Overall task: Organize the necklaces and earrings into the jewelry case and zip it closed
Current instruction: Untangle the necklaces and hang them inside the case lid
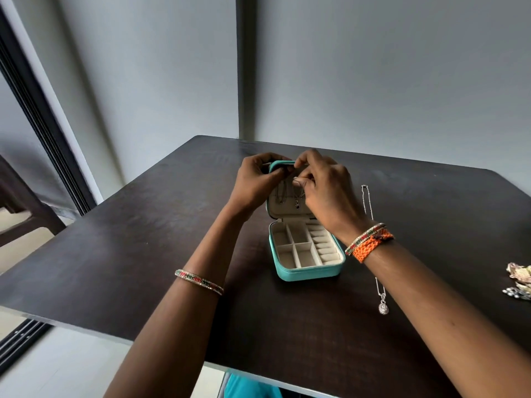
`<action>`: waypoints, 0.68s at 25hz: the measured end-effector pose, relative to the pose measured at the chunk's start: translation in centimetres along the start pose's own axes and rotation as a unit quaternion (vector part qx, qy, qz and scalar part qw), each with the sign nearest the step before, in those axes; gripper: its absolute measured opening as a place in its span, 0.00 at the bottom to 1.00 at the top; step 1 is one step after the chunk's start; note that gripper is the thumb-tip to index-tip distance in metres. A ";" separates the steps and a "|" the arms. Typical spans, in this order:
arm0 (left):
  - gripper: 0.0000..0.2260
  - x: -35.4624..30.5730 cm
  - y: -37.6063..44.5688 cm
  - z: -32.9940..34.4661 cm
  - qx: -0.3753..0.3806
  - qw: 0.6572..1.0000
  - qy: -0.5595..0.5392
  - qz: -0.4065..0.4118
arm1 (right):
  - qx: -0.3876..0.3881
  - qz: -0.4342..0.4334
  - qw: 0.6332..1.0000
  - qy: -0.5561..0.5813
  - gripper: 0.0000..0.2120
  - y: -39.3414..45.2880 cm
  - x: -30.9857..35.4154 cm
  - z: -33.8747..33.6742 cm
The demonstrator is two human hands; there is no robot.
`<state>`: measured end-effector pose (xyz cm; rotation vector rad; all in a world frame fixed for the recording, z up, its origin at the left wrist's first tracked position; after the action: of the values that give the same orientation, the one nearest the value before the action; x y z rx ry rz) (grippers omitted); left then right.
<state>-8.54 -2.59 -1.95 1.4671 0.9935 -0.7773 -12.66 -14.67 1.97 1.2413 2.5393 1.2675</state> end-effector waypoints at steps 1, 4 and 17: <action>0.06 0.0 0.0 -0.1 -0.001 1.000 -0.001 -0.001 | -0.002 -0.012 1.000 -0.011 0.11 0.1 0.2 0.0; 0.09 0.0 0.0 -0.1 -0.004 1.000 -0.006 -0.003 | -0.010 -0.054 0.997 -0.057 0.09 0.3 1.0 0.1; 0.06 1.0 0.1 -0.1 -0.019 0.999 -0.015 -0.023 | -0.075 -0.125 0.982 -0.119 0.11 0.3 1.8 -0.5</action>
<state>-8.03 -2.30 -2.78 1.4003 1.0160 -0.8067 -13.89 -13.65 3.06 0.9443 2.2973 1.1543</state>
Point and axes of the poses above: each hand's wrist, its own y-axis towards the middle knuckle, its own z-axis out of the palm, x = y × z, the point moved 10 cm from there along y, towards the middle knuckle, and after that the axes turned 3 degrees about x, right-handed, at the moved point
